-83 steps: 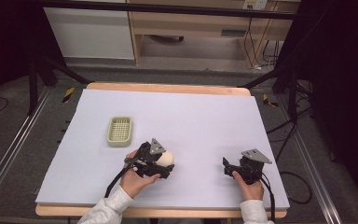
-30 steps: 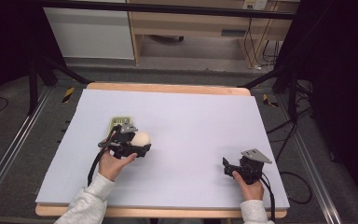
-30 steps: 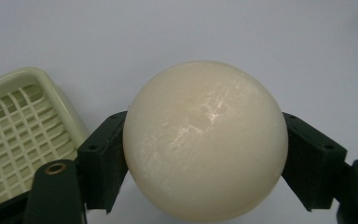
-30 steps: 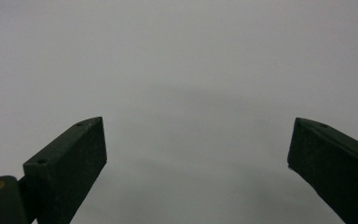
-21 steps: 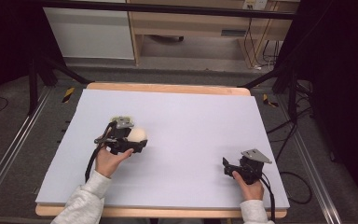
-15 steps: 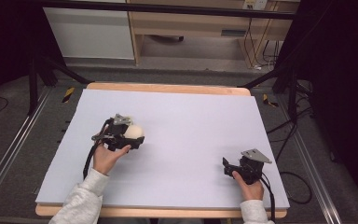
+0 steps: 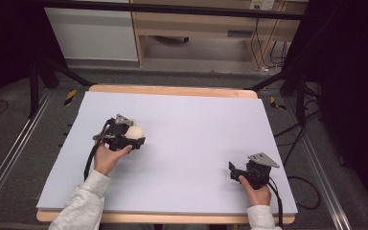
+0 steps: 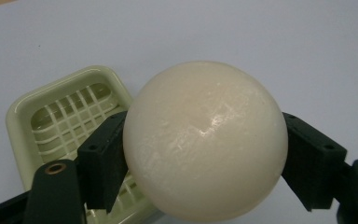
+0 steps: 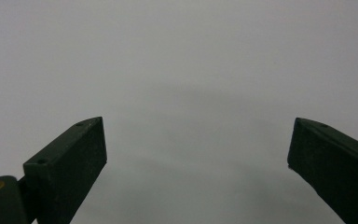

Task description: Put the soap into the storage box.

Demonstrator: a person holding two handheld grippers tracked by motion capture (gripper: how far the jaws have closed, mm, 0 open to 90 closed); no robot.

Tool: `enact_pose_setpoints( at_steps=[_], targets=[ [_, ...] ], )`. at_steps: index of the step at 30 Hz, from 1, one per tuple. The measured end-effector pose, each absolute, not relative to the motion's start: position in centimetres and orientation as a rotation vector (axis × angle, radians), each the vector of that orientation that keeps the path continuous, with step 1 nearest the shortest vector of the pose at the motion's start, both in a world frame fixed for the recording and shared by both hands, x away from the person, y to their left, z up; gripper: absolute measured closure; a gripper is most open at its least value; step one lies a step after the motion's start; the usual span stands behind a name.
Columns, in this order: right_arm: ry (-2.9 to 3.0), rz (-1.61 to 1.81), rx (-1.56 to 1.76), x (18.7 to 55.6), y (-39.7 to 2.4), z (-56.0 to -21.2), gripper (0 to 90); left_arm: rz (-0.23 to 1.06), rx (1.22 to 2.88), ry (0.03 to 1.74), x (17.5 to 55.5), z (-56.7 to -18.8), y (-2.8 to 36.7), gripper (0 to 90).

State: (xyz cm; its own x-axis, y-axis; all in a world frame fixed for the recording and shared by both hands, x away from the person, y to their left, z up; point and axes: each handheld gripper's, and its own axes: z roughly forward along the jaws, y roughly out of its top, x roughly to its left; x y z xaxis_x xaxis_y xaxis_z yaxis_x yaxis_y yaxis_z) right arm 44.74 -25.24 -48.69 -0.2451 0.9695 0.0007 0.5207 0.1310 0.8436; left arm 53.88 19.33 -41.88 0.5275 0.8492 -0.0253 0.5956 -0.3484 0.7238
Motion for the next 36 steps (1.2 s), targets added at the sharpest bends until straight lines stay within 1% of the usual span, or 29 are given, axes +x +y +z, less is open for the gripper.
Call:
enact_pose_setpoints(
  at_steps=[18,36],
  targets=[
    [1.841,1.010,1.432,44.7,-25.2,-48.7,4.9,0.483,2.041,1.244,55.6,-41.9,21.6,24.0],
    [1.842,1.008,1.431,44.8,-25.2,-48.7,4.9,0.491,2.073,1.298,56.7,-43.2,22.4,24.0]
  ],
)
